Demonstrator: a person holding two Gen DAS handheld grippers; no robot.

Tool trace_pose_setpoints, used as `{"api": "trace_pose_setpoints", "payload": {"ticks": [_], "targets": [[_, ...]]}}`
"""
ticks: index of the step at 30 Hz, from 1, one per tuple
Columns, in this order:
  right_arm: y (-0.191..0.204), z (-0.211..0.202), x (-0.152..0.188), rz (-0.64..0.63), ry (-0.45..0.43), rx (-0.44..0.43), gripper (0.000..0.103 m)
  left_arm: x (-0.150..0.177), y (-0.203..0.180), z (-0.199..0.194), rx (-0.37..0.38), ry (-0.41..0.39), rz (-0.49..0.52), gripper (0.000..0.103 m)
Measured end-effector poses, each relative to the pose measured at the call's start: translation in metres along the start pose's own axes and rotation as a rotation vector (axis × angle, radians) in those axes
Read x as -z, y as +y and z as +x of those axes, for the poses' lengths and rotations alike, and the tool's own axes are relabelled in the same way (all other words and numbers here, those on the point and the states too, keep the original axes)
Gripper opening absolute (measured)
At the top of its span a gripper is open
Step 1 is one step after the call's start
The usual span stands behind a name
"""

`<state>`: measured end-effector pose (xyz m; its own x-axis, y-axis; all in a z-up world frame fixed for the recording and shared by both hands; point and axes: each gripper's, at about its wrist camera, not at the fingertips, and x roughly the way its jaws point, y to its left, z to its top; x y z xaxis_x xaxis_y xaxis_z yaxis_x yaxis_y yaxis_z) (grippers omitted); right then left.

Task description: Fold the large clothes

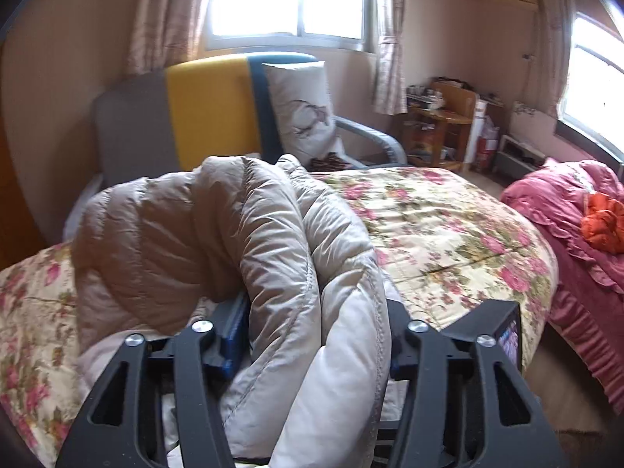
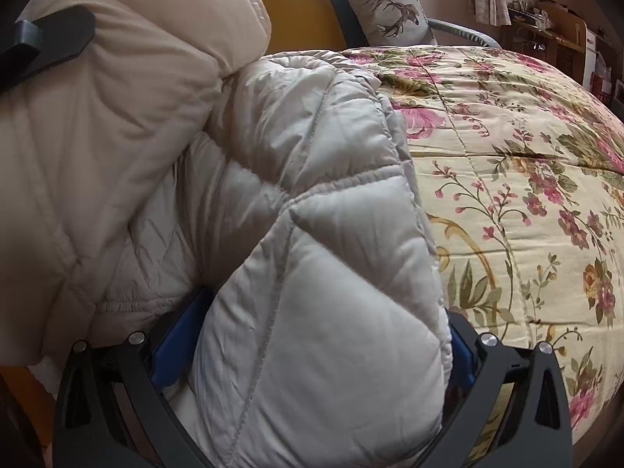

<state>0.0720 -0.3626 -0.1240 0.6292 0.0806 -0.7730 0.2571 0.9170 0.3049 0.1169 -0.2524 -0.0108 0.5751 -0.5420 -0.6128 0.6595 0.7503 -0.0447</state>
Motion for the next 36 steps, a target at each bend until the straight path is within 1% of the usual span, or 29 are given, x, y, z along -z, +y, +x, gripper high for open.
{"api": "trace_pose_setpoints", "payload": {"ticks": [4, 5, 7, 8, 9, 11, 12, 13, 14, 16, 17, 18, 20, 22, 24, 25, 28, 29, 30, 31, 32, 33, 34, 35, 36], "targets": [[-0.018, -0.012, -0.009, -0.037, 0.056, -0.054, 0.101, 0.012, -0.001, 0.002, 0.066, -0.039, 0.024, 0.060], [-0.028, -0.019, -0.011, -0.027, 0.051, -0.056, 0.101, 0.016, -0.001, 0.001, 0.085, -0.055, 0.022, 0.061], [-0.051, -0.039, -0.015, 0.041, 0.030, -0.065, 0.101, 0.023, -0.003, -0.001, 0.096, -0.080, 0.033, 0.061], [-0.060, -0.049, -0.017, 0.073, 0.010, -0.064, 0.101, 0.026, -0.005, -0.001, 0.100, -0.090, 0.046, 0.064], [-0.066, -0.061, -0.020, 0.090, -0.022, -0.046, 0.101, 0.030, -0.008, -0.001, 0.101, -0.102, 0.062, 0.065], [-0.068, -0.089, -0.030, 0.088, -0.128, 0.038, 0.101, 0.035, -0.016, 0.001, 0.087, -0.119, 0.092, 0.065], [-0.065, -0.103, -0.037, 0.079, -0.183, 0.062, 0.101, 0.039, -0.021, 0.003, 0.076, -0.125, 0.111, 0.065], [-0.059, -0.114, -0.043, 0.063, -0.228, 0.061, 0.101, 0.042, -0.025, 0.004, 0.072, -0.128, 0.128, 0.065], [-0.050, -0.125, -0.051, 0.037, -0.269, 0.042, 0.101, 0.045, -0.029, 0.006, 0.069, -0.133, 0.145, 0.066], [-0.028, -0.133, -0.070, -0.038, -0.307, -0.010, 0.101, 0.049, -0.036, 0.007, 0.065, -0.140, 0.176, 0.068], [-0.013, -0.131, -0.079, -0.092, -0.298, -0.026, 0.101, 0.052, -0.040, 0.007, 0.058, -0.147, 0.194, 0.068], [0.004, -0.123, -0.088, -0.155, -0.267, -0.024, 0.101, 0.054, -0.043, 0.007, 0.057, -0.152, 0.205, 0.069], [0.032, -0.097, -0.102, -0.283, -0.180, 0.002, 0.101, 0.055, -0.044, 0.004, 0.073, -0.160, 0.214, 0.072], [0.046, -0.065, -0.109, -0.366, -0.098, 0.014, 0.101, 0.057, -0.041, 0.000, 0.102, -0.157, 0.213, 0.076], [0.039, -0.039, -0.110, -0.359, -0.041, 0.041, 0.101, 0.055, -0.037, -0.008, 0.150, -0.123, 0.207, 0.076], [0.032, -0.031, -0.109, -0.328, -0.030, 0.034, 0.101, 0.055, -0.034, -0.015, 0.178, -0.110, 0.201, 0.076], [0.004, -0.025, -0.097, -0.226, -0.050, -0.004, 0.101, 0.054, -0.012, -0.052, 0.297, -0.114, 0.137, 0.076], [-0.002, -0.024, -0.092, -0.197, -0.060, -0.005, 0.101, 0.052, 0.001, -0.066, 0.321, -0.126, 0.096, 0.080], [-0.009, -0.024, -0.088, -0.169, -0.074, -0.010, 0.101, 0.051, 0.013, -0.075, 0.326, -0.140, 0.062, 0.082], [-0.014, -0.024, -0.082, -0.139, -0.093, -0.020, 0.101, 0.049, 0.029, -0.083, 0.311, -0.165, 0.018, 0.087], [-0.019, -0.024, -0.078, -0.109, -0.110, -0.031, 0.101, 0.046, 0.047, -0.089, 0.278, -0.192, -0.028, 0.089], [-0.022, -0.024, -0.073, -0.079, -0.123, -0.044, 0.101, 0.043, 0.069, -0.093, 0.218, -0.221, -0.090, 0.090], [-0.026, -0.023, -0.067, -0.048, -0.140, -0.059, 0.101, 0.041, 0.094, -0.093, 0.140, -0.243, -0.160, 0.091], [-0.029, -0.024, -0.063, -0.024, -0.153, -0.072, 0.101, 0.039, 0.120, -0.089, 0.044, -0.248, -0.239, 0.091], [-0.031, -0.025, -0.059, -0.004, -0.164, -0.084, 0.101, 0.039, 0.145, -0.082, -0.049, -0.235, -0.320, 0.091]]}}
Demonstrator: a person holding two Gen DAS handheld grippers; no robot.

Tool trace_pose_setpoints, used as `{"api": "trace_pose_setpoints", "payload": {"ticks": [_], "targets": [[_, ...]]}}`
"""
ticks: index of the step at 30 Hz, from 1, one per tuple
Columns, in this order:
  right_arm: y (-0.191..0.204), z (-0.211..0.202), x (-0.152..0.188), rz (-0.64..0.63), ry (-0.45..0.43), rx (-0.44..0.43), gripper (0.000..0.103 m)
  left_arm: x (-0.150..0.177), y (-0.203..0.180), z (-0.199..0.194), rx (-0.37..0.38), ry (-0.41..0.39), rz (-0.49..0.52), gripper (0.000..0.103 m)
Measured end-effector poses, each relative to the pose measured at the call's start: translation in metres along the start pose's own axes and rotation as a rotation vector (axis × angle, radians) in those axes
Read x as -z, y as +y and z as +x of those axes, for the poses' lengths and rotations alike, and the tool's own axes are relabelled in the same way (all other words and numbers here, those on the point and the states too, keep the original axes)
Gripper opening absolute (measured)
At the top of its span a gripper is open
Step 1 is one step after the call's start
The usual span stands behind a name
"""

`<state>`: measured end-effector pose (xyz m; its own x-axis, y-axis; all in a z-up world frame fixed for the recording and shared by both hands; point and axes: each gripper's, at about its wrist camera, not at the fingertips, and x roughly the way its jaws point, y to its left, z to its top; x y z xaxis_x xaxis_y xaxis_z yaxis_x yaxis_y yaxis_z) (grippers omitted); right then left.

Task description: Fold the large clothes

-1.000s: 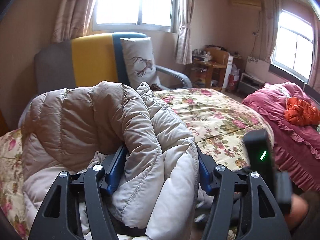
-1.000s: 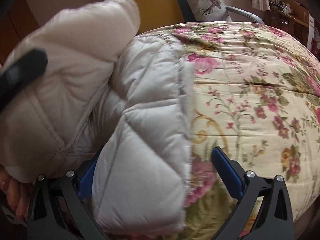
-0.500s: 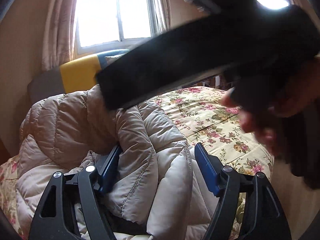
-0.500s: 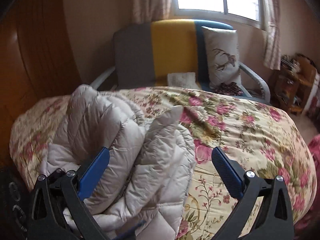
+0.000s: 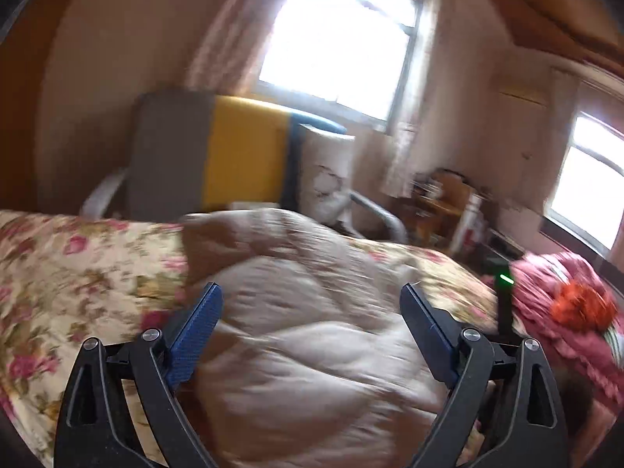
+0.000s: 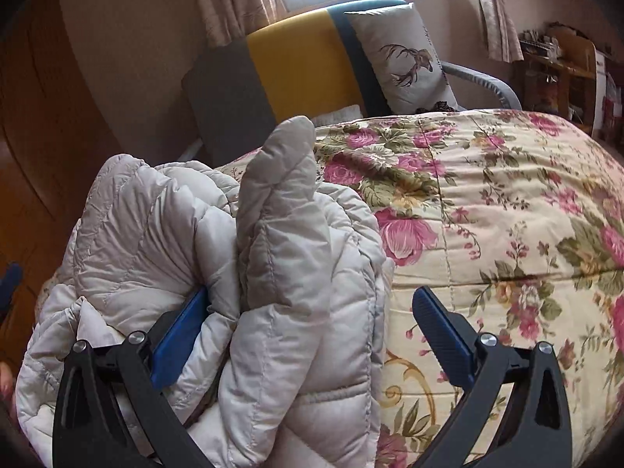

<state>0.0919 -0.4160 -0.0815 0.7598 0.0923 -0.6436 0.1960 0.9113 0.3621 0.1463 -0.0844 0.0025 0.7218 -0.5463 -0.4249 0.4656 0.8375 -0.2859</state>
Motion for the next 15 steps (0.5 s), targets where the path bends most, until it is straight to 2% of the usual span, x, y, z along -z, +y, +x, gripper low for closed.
{"api": "trace_pose_setpoints", "payload": {"ticks": [2, 3, 4, 5, 7, 8, 10, 12, 13, 15], "targets": [[0.001, -0.004, 0.002, 0.027, -0.015, -0.016, 0.101, -0.003, 0.045, 0.020, -0.110, 0.028, -0.145, 0.090], [0.001, -0.007, 0.001, 0.029, -0.018, -0.019, 0.101, -0.001, 0.070, 0.034, -0.124, 0.061, -0.240, 0.090], [0.002, -0.013, -0.002, 0.027, -0.035, -0.020, 0.101, 0.001, 0.085, 0.042, -0.122, 0.081, -0.286, 0.090], [0.002, -0.023, -0.004, 0.031, -0.080, -0.032, 0.101, 0.006, 0.097, 0.054, -0.125, 0.109, -0.322, 0.089], [-0.008, -0.044, -0.009, 0.079, -0.169, -0.043, 0.101, 0.014, 0.105, 0.065, -0.136, 0.133, -0.322, 0.089], [-0.017, -0.048, -0.012, 0.118, -0.180, -0.005, 0.101, 0.018, 0.104, 0.072, -0.124, 0.140, -0.311, 0.089], [-0.037, -0.043, -0.014, 0.171, -0.142, 0.127, 0.101, 0.027, 0.099, 0.076, -0.092, 0.137, -0.306, 0.088], [-0.048, -0.021, -0.010, 0.143, -0.032, 0.199, 0.101, 0.028, 0.096, 0.079, -0.035, 0.118, -0.329, 0.088], [-0.050, -0.008, -0.006, 0.120, 0.014, 0.186, 0.101, 0.027, 0.091, 0.083, -0.001, 0.115, -0.343, 0.088], [-0.056, 0.006, 0.004, 0.142, 0.034, 0.131, 0.101, 0.022, 0.081, 0.089, 0.047, 0.114, -0.352, 0.088]]}}
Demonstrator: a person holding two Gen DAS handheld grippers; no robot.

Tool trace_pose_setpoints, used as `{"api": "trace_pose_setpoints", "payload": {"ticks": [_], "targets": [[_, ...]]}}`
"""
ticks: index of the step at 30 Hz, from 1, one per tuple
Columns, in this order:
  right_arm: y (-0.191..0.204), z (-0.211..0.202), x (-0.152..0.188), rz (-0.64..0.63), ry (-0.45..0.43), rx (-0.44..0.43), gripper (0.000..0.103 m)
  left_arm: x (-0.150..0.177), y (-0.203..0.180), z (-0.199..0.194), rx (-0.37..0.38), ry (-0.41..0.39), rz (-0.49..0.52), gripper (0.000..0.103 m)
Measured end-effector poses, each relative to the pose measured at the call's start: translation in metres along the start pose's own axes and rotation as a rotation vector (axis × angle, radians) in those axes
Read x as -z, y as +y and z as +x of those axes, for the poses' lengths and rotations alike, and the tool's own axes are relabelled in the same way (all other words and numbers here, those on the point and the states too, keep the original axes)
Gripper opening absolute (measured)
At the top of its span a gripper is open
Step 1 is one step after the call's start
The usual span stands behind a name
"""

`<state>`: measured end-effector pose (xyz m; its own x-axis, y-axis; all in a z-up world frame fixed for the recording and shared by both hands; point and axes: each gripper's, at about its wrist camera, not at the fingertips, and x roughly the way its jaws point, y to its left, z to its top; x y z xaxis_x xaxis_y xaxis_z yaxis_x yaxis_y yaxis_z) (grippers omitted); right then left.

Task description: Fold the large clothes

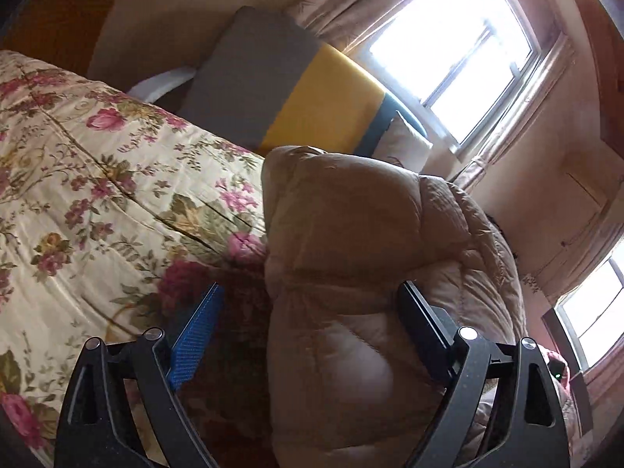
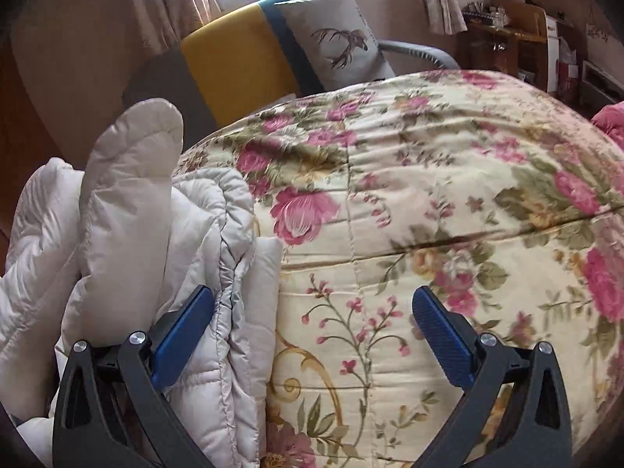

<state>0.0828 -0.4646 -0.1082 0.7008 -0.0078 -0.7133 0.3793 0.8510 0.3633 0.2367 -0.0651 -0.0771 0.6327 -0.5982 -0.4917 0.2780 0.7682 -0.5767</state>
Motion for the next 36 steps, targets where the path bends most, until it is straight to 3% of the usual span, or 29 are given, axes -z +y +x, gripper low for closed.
{"api": "trace_pose_setpoints", "payload": {"ticks": [5, 9, 14, 17, 21, 25, 28, 30, 33, 36], "targets": [[-0.004, 0.013, 0.006, 0.048, -0.003, -0.047, 0.101, -0.003, -0.054, 0.011, 0.032, 0.023, 0.176, 0.088], [-0.005, 0.015, 0.009, 0.042, -0.002, -0.052, 0.101, 0.007, -0.114, 0.035, -0.011, 0.081, 0.384, 0.089], [-0.010, 0.016, 0.012, 0.060, -0.011, -0.057, 0.101, 0.040, -0.174, 0.071, -0.212, 0.122, 0.687, 0.091], [-0.013, 0.011, 0.011, 0.066, -0.016, -0.038, 0.101, 0.051, -0.172, 0.075, -0.275, 0.074, 0.708, 0.094], [-0.023, -0.016, 0.002, 0.048, -0.041, 0.080, 0.101, 0.059, -0.157, 0.065, -0.317, 0.021, 0.727, 0.094], [-0.033, -0.084, -0.019, 0.123, -0.196, 0.231, 0.101, 0.064, -0.163, 0.060, -0.344, -0.005, 0.743, 0.095], [0.007, -0.136, -0.039, 0.037, -0.317, 0.235, 0.101, 0.070, -0.173, 0.062, -0.387, -0.029, 0.786, 0.095], [0.052, -0.147, -0.050, -0.096, -0.327, 0.221, 0.101, 0.073, -0.178, 0.062, -0.427, -0.053, 0.816, 0.098], [0.113, -0.131, -0.052, -0.279, -0.281, 0.259, 0.101, 0.078, -0.183, 0.060, -0.466, -0.084, 0.841, 0.099], [0.144, -0.099, -0.046, -0.330, -0.258, 0.317, 0.101, 0.077, -0.181, 0.057, -0.476, -0.096, 0.836, 0.099]]}}
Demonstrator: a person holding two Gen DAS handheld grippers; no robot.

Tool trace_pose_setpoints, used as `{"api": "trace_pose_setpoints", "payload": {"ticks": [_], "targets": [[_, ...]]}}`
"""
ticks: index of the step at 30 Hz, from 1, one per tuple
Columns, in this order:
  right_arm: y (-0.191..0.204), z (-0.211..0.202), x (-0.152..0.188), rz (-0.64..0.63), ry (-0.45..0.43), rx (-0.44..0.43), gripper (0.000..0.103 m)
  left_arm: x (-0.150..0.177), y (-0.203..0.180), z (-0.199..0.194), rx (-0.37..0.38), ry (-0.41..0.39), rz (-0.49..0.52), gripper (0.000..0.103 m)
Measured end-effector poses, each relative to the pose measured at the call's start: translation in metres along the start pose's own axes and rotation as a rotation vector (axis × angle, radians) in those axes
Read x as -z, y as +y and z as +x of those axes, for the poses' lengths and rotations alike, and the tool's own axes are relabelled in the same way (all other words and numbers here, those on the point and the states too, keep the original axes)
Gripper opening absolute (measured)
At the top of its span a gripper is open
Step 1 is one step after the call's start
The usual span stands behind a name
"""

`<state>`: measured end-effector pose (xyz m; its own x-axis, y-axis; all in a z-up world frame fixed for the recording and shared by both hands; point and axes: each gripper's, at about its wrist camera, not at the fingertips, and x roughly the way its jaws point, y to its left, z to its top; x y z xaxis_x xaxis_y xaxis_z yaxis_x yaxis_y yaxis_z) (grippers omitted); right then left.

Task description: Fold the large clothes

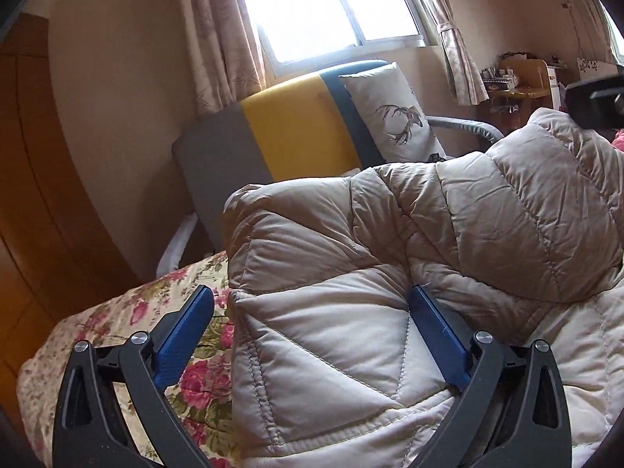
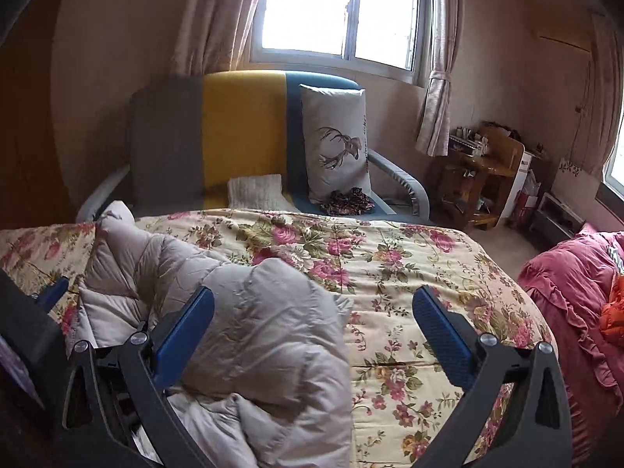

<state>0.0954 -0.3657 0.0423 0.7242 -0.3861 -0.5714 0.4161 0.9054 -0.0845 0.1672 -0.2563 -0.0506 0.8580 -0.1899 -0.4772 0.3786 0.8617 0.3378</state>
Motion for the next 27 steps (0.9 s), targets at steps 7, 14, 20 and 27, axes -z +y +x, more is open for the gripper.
{"api": "trace_pose_setpoints", "payload": {"ticks": [7, 14, 20, 27], "targets": [[-0.014, 0.076, 0.060, 0.035, 0.067, 0.181, 0.101, -0.003, 0.001, -0.006, 0.059, 0.002, 0.012, 0.099], [-0.036, 0.079, 0.084, 0.169, 0.045, 0.161, 0.101, -0.057, 0.034, -0.016, 0.167, 0.049, -0.144, 0.099], [-0.039, 0.078, 0.085, 0.206, 0.050, 0.145, 0.101, -0.089, -0.020, 0.066, 0.114, 0.257, 0.109, 0.099], [-0.056, 0.101, 0.086, 0.287, 0.159, 0.131, 0.101, -0.070, -0.059, 0.126, 0.099, 0.320, 0.224, 0.100]]}}
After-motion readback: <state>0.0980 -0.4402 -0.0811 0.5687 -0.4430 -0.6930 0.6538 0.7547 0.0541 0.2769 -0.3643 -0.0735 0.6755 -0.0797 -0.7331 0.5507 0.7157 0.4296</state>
